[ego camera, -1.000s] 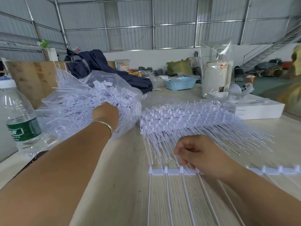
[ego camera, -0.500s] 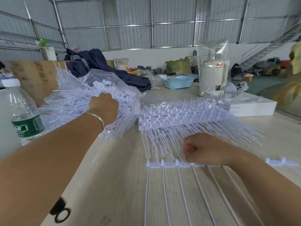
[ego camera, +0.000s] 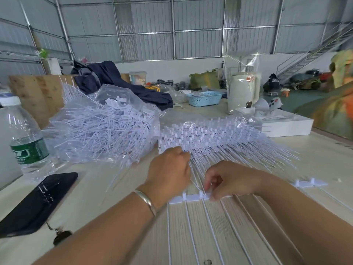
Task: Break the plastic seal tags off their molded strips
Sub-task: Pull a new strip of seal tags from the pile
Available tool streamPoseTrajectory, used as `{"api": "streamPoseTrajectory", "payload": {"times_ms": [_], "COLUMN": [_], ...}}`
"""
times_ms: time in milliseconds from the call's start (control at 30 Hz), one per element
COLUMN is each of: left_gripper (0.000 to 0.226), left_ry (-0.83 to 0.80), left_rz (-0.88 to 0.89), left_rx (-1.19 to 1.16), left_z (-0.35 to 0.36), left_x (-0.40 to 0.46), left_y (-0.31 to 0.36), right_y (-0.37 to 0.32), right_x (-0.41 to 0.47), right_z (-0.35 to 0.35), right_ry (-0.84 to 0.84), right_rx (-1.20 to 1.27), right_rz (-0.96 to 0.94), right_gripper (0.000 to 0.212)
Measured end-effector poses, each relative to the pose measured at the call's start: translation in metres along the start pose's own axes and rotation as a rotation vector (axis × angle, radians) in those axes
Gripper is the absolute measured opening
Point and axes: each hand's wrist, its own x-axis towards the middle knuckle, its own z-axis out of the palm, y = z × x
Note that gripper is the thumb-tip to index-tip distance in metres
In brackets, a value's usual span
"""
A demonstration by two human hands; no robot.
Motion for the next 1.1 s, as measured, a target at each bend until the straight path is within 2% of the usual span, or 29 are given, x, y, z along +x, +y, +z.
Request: {"api": "streamPoseTrajectory", "payload": {"times_ms": [100,233,267,367,467,633,733,800,1000,1100], "left_gripper": [0.029,0.024,0.020,0.014,0.014,0.030,0.023,0.016,0.016,0.017], "left_ry": [-0.065,0.063,0.049,-0.166,-0.219,-0.242,-0.268,-0.271,-0.199,-0.138], "left_rz": [0.120,0.219,0.240,0.303,0.294,0.288,0.277,0.273,0.339,0.366], "left_rx": [-0.083,-0.169,-0.194,-0.213,-0.202,-0.215,-0.238,-0.249,-0.201,-0.198], "left_z": [0.013,0.000,-0.003,0.000,0.003,0.000,-0.001,-0.002,-0.002,-0.004], "left_x": [-0.013,-0.017,-0.017,-0.022,-0.024,-0.025,-0.025,-0.024,-0.026,-0.026], "left_y": [-0.004,0.002,0.004,0.010,0.010,0.011,0.013,0.016,0.023,0.021], "right_y": [-0.001,-0.001,-0.001,-0.004,-0.005,-0.007,-0.008,-0.008,-0.006,-0.005], "right_x": [0.001,-0.003,-0.004,-0.005,-0.006,-0.008,-0.007,-0.007,-0.007,-0.005], "right_z": [0.000,-0.004,-0.004,-0.002,0.000,0.000,0.000,0.000,-0.004,-0.003], "right_ry": [-0.002,-0.011,-0.006,0.016,0.029,0.009,-0.003,-0.016,-0.099,-0.081], "right_rx": [-0.032,-0.131,-0.179,-0.276,-0.301,-0.247,-0.241,-0.240,-0.129,-0.124], "right_rz": [-0.009,0.015,0.020,0.028,0.035,0.057,0.056,0.047,0.027,0.015], "right_gripper": [0.018,0.024,0.026,0.026,0.025,0.023,0.023,0.023,0.027,0.028]}}
